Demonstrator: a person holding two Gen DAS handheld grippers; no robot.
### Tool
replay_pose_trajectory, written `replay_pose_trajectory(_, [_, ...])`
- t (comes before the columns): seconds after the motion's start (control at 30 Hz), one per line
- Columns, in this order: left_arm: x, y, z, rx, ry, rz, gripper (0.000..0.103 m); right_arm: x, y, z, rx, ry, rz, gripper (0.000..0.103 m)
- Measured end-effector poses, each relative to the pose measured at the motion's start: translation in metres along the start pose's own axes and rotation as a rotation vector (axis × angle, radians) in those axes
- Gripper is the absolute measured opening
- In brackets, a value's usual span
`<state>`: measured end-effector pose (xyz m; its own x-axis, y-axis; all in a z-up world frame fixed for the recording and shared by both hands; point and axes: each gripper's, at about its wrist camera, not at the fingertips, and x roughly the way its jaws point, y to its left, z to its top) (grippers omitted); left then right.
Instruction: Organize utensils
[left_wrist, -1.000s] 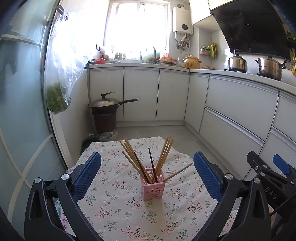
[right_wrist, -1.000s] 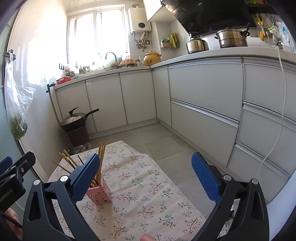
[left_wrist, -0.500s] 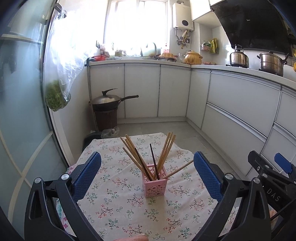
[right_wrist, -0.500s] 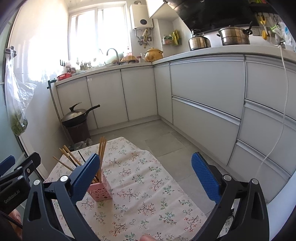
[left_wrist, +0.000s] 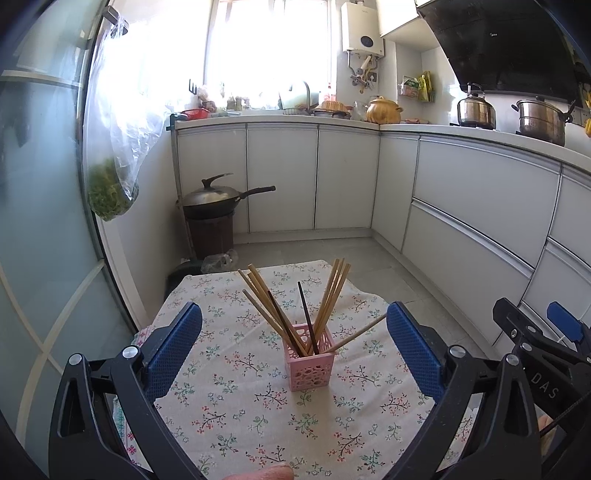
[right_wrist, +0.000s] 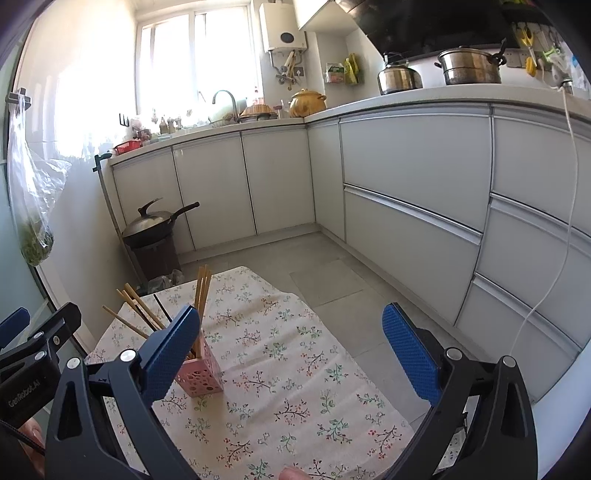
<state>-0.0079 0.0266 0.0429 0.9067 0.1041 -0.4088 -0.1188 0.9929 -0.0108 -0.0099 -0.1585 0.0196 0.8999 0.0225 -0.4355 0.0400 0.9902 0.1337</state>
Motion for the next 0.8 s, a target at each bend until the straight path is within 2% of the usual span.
replay_pose_trajectory(0.8, [0.0055,0.0046,-0.0018,0.007,0.017,0.013,0.096,0.0064,-0.0020,-0.0006,0.015,0.037,0.008,0.096])
